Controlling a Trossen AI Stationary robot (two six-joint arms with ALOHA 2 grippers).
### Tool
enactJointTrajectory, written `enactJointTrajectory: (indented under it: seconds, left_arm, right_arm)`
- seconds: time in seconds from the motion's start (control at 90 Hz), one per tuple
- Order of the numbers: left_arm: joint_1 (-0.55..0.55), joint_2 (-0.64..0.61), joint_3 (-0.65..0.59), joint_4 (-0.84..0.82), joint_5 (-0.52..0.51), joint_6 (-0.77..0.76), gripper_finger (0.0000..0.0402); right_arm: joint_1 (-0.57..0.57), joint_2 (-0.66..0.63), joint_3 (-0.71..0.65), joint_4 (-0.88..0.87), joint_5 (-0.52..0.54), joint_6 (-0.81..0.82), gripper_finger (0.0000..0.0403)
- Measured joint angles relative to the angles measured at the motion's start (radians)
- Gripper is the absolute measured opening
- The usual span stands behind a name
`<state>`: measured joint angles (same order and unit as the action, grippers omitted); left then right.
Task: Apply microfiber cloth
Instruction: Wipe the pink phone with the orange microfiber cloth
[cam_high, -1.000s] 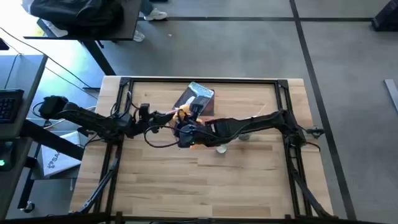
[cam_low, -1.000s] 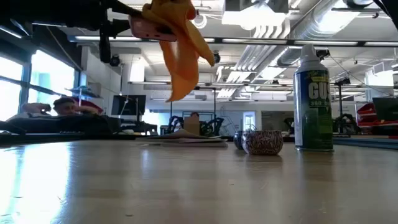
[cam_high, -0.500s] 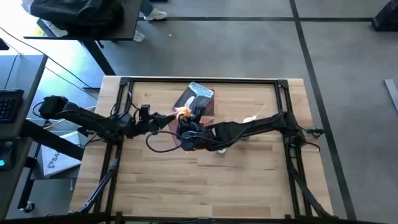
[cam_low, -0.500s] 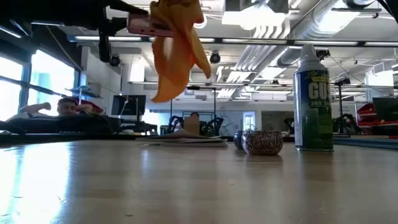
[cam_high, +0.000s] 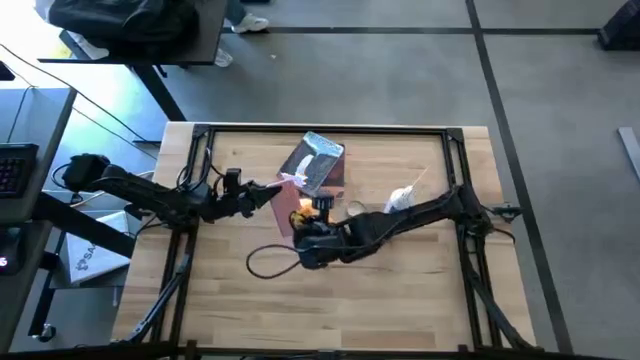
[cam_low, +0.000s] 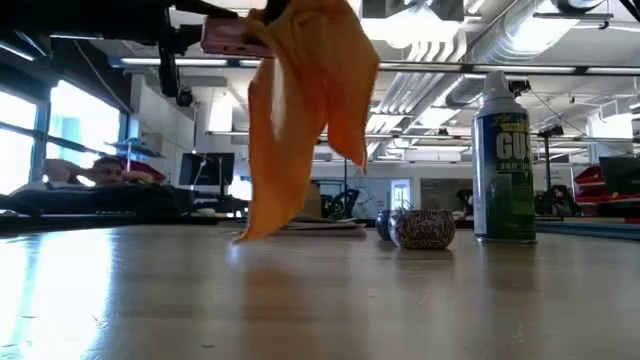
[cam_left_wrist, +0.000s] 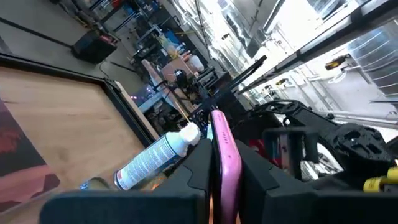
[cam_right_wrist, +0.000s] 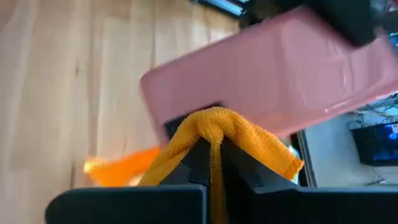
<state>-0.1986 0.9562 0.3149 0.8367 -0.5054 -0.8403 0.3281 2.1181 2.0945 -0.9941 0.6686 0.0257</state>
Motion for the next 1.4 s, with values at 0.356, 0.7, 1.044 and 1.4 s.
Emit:
enactJointTrajectory:
  seconds: [0.356, 0.7, 1.044, 1.4]
  left_arm:
    - [0.001, -0.002, 0.002, 0.005, 0.000, -0.006, 0.0021]
    - [0.003, -0.001, 0.002, -0.008, 0.002, 0.007, 0.0021]
    - [0.001, -0.015, 0.002, 0.005, 0.067, 0.001, 0.0021]
    - [0.001, -0.020, 0.001, 0.015, 0.110, 0.024, 0.0021]
  right_arm:
    - [0.004, 0.001, -0.001, 0.069, 0.053, -0.147, 0.0000]
    - [-0.109, -0.001, 0.005, 0.279, 0.097, -0.631, 0.0000]
    - [-0.138, -0.001, 0.136, 0.177, -0.051, -0.598, 0.0000]
    - [-0.078, 0.000, 0.013, 0.145, -0.364, -0.268, 0.0000]
